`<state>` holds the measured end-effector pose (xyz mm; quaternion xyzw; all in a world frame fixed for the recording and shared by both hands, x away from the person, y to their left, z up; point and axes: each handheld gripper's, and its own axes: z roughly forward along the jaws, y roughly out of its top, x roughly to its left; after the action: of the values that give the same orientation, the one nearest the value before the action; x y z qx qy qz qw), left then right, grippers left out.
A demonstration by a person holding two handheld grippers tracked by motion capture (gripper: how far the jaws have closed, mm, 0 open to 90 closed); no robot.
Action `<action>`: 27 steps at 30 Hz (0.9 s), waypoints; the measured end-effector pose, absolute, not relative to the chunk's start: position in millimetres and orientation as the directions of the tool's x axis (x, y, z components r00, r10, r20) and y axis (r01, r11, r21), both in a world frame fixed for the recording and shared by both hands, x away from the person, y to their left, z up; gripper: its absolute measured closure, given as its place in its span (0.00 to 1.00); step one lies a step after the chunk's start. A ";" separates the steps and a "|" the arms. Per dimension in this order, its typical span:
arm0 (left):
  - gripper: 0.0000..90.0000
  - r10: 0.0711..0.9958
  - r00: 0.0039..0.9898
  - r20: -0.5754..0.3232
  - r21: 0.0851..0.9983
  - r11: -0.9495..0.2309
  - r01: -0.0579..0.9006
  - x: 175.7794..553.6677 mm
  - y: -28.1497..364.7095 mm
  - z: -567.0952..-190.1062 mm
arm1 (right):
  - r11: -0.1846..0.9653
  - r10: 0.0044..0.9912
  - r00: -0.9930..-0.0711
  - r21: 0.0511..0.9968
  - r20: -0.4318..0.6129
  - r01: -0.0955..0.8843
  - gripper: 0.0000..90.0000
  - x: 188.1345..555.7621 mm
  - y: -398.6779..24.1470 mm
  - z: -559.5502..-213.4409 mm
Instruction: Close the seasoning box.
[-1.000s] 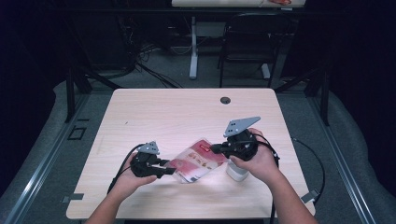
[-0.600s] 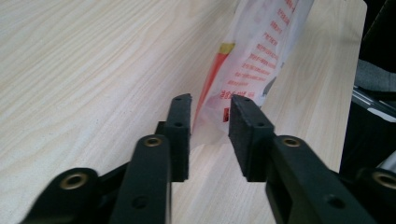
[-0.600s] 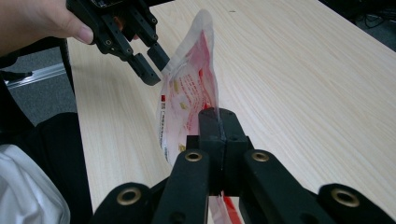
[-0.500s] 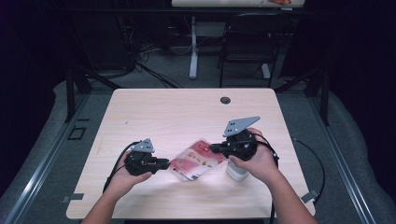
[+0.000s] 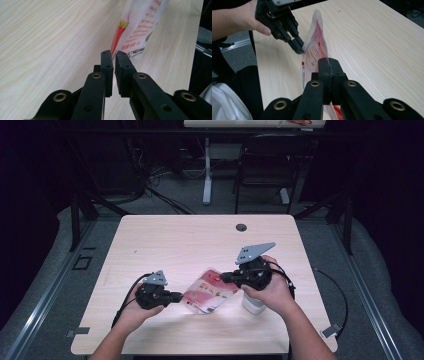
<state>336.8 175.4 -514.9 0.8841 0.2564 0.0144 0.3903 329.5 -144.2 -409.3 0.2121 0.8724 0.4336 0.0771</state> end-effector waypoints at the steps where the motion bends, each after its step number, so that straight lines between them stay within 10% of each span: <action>1: 0.95 0.464 0.868 -0.176 0.697 -0.563 0.443 336.8 175.2 -515.8 | 0.526 0.437 -0.898 0.793 0.058 0.308 0.99 330.0 -143.8 -409.9; 27: 0.75 0.462 0.865 -0.195 0.731 -0.520 0.442 331.2 182.0 -510.8 | 0.509 0.370 -0.926 0.816 0.079 0.274 0.94 332.7 -111.4 -411.0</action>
<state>331.2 182.0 -510.8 0.8717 0.2593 0.0118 0.4157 332.7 -111.4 -411.0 0.1856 0.8670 0.4595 0.0527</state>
